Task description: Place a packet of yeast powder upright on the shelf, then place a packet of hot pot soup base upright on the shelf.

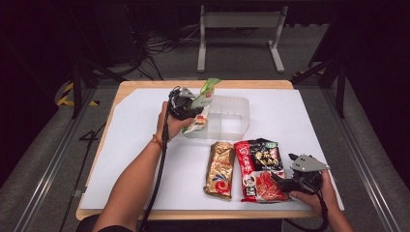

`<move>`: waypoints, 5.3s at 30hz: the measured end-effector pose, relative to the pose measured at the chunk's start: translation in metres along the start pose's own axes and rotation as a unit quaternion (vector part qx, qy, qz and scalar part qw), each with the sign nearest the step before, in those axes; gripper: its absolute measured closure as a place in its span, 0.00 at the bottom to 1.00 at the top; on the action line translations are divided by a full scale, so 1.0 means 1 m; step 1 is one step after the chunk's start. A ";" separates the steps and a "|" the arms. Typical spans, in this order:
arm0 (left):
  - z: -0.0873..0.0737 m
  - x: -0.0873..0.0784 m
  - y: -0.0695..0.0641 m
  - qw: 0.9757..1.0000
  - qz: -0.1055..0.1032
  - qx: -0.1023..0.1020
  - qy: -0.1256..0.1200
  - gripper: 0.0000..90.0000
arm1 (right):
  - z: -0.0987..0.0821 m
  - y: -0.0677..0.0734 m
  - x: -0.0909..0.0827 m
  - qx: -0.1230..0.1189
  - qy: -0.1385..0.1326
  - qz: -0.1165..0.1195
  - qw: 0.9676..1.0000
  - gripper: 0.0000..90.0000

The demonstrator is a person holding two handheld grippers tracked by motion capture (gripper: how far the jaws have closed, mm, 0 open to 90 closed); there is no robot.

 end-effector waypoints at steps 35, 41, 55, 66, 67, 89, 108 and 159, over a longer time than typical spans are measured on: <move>-0.059 -0.043 -0.012 0.995 0.008 0.058 -0.080 0.79 | 0.001 0.003 0.000 -0.003 0.000 0.002 1.000 0.13; -0.060 -0.038 -0.008 0.996 0.004 0.068 -0.051 0.89 | 0.001 0.002 0.000 -0.005 -0.001 0.002 1.000 0.13; -0.051 -0.009 -0.019 0.995 0.004 0.094 0.019 1.00 | 0.001 0.002 0.000 -0.006 0.000 0.002 1.000 0.13; -0.052 -0.004 -0.018 0.995 0.008 0.095 0.033 1.00 | 0.002 0.004 -0.001 -0.006 0.001 0.002 1.000 0.13; -0.053 -0.007 -0.018 0.996 0.002 0.092 0.020 0.98 | 0.001 0.004 -0.001 -0.007 0.001 0.002 1.000 0.13; -0.113 -0.076 -0.043 0.995 -0.015 0.098 -0.022 0.55 | 0.003 0.003 0.001 0.002 0.000 0.007 1.000 0.13; -0.177 -0.106 -0.035 0.996 0.010 0.073 -0.052 0.37 | 0.008 0.002 0.001 0.029 -0.016 0.041 0.999 0.16; -0.196 -0.106 -0.034 0.998 0.032 0.050 -0.038 0.10 | 0.130 0.033 0.076 -0.018 0.044 0.225 0.973 0.34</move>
Point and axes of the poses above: each handheld gripper's, and its own axes: x roughly forward along the jaws, z roughly out of its top, y roughly to its left, the point moved 2 cm from there along x, roughly forward along the jaws, and after that the axes turned 14 degrees about y, right-handed, at the moved point
